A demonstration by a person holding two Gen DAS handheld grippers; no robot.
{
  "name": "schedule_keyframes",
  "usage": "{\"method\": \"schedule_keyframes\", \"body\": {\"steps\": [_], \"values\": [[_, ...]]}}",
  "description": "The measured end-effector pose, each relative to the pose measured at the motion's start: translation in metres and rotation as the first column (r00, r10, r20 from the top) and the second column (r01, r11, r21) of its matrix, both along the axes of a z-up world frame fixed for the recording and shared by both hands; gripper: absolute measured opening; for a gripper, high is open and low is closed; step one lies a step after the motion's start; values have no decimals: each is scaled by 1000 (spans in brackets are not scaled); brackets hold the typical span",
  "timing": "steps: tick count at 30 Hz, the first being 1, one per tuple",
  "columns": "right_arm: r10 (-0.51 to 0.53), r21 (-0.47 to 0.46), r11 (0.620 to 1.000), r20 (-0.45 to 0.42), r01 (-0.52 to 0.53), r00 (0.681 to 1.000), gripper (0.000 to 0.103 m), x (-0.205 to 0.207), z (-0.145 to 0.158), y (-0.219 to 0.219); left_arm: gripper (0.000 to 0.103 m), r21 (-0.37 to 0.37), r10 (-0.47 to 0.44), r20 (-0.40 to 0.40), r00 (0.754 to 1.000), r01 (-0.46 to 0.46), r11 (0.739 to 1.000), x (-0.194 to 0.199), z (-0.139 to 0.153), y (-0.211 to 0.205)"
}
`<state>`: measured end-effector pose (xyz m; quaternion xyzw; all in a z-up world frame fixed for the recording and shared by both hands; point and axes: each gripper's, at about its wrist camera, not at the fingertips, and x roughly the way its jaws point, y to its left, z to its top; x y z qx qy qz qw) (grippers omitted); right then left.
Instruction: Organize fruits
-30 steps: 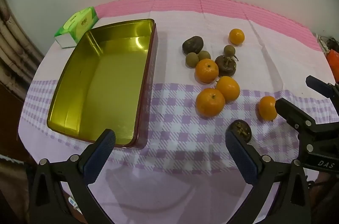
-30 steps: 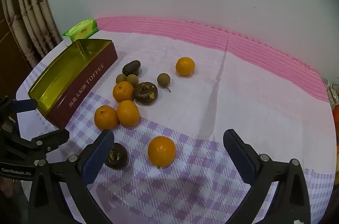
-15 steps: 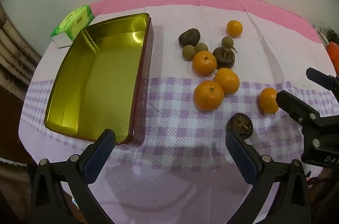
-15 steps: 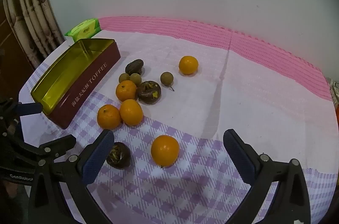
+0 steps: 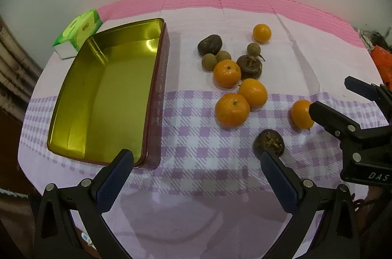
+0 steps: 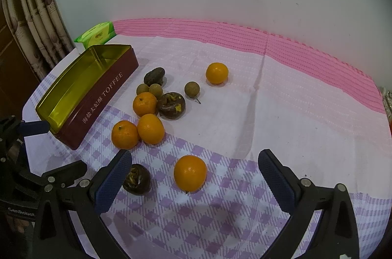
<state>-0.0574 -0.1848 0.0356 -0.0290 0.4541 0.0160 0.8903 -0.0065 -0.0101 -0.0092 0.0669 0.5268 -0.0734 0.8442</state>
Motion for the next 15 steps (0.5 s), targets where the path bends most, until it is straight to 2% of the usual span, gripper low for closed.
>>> {"method": "schedule_keyframes", "body": {"steps": [6,15], "values": [[0,5,1000,0,0,1000,102,0,0,0,103,-20,-7,15,1000,7,1000,0,2,1],[4,12,1000,6,-4,1000,102,-2,3,0,103,6,0,20,1000,0,1000,0,0,1]]}}
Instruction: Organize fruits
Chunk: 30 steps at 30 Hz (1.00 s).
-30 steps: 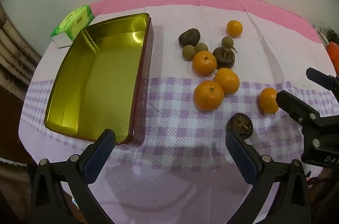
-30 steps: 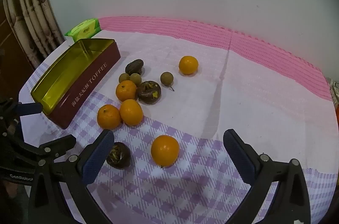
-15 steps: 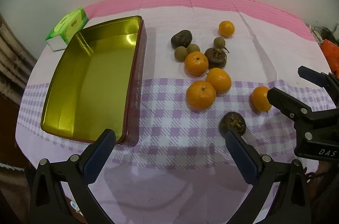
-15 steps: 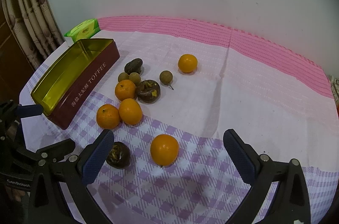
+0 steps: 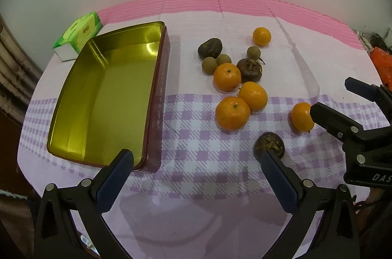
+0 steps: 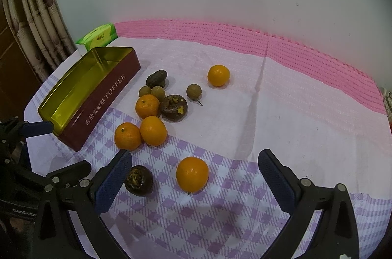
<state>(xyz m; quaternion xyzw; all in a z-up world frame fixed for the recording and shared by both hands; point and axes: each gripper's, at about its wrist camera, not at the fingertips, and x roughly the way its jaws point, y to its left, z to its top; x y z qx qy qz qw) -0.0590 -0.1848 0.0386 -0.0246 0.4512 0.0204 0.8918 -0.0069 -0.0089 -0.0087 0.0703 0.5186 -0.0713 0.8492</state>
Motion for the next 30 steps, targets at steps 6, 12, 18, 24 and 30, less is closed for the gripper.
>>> {"method": "schedule_keyframes", "body": {"steps": [6,12,18,24,30], "values": [[2,0,1000,-1,-2,1000,102,1,1,0,103,19,-1,2,1000,0,1000,0,0,0],[9,-10,1000,-3,-9,1000,102,1,0,2,103,20,3,2,1000,-3,1000,1,0,2],[4,-11,1000,-3,-4,1000,102,1,1,1,103,20,4,1,1000,-4,1000,0,0,2],[5,-17,1000,-5,-5,1000,102,1,0,1,103,24,10,2,1000,-10,1000,0,0,3],[5,-21,1000,-12,-5,1000,102,3,-2,2,103,25,11,2,1000,-11,1000,0,0,4]]}}
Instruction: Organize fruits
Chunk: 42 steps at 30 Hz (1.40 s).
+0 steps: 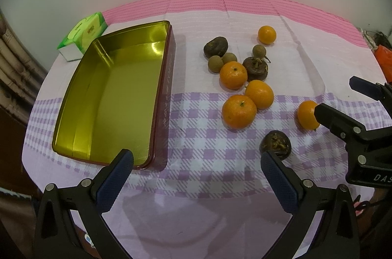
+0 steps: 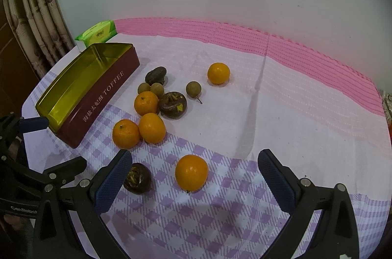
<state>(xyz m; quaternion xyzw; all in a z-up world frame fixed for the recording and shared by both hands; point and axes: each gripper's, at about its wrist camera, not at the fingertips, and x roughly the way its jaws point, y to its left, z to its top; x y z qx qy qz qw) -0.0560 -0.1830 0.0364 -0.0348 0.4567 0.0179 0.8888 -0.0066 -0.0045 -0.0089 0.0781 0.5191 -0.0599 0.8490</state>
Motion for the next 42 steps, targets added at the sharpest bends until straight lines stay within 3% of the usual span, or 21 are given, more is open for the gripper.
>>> {"method": "schedule_keyframes", "body": {"steps": [28,36,42], "values": [[12,-5,1000,-39,-12,999,100,0,-10,0,103,5,8,11,1000,-9,1000,3,7,10],[11,13,1000,-112,-9,994,62,6,-30,-5,97,-11,-9,7,1000,9,1000,5,7,10],[7,35,999,-142,-2,990,52,11,-42,-7,94,-23,-37,6,999,37,999,7,5,3]]}}
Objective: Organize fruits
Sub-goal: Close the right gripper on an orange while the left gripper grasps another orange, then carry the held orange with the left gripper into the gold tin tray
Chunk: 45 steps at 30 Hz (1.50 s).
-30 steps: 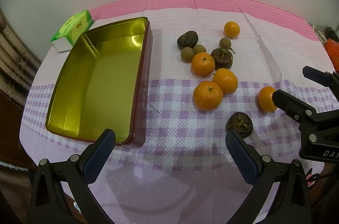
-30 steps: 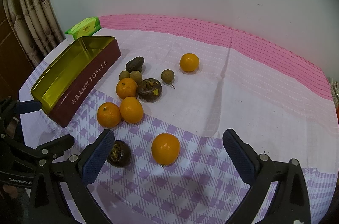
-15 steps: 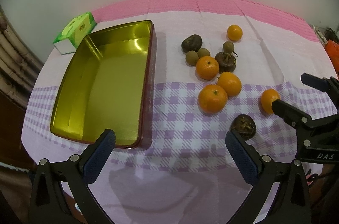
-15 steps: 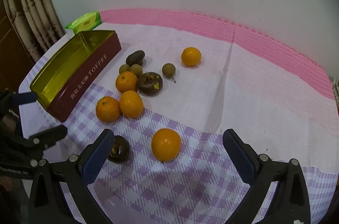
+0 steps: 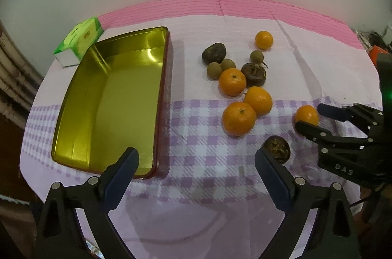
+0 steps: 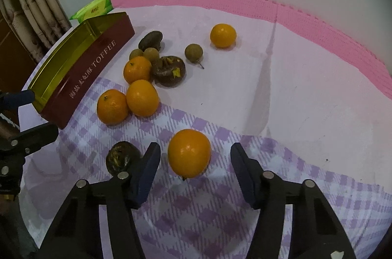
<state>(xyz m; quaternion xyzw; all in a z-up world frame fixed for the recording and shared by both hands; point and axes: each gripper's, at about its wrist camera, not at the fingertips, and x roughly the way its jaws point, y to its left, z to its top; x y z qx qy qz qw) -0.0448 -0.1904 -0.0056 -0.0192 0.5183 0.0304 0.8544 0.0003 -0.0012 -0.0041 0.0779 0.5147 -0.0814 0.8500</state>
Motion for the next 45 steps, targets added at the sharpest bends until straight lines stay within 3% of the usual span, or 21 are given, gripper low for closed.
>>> {"method": "schedule_keyframes", "body": {"steps": [9,19,24,35,45], "values": [[1,21,1000,-18,0,1000,35,4,-13,2,89,-7,-37,-20,999,36,999,7,-6,-11],[-59,-16,998,-1,59,998,34,6,-12,-10,81,-9,-112,-12,994,112,994,14,-5,-30],[-111,-18,994,-12,111,994,34,9,-10,-27,61,-27,-141,-53,989,139,990,29,-14,-36],[-121,-6,993,-13,121,993,34,7,-10,-30,58,-37,-159,-113,981,156,987,53,-33,-47],[-124,-2,992,-13,124,992,34,5,-11,-32,49,-65,-162,-158,974,153,986,66,-46,-53]]}}
